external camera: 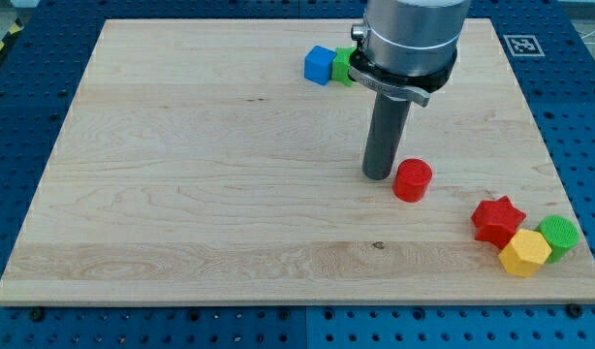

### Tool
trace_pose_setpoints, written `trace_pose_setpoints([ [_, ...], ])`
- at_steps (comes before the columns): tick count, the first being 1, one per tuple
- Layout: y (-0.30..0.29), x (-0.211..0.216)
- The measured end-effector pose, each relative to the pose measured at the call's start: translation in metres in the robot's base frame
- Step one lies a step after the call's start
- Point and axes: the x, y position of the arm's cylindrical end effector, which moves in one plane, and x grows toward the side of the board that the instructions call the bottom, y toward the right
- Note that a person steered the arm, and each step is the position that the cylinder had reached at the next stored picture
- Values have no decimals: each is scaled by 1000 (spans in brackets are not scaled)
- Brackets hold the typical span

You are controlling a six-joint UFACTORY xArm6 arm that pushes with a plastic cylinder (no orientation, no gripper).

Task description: Push the red circle closer to the red star

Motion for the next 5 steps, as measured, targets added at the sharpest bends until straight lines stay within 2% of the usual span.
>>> trace_pose_setpoints([
  [2, 41, 17],
  [5, 50, 33],
])
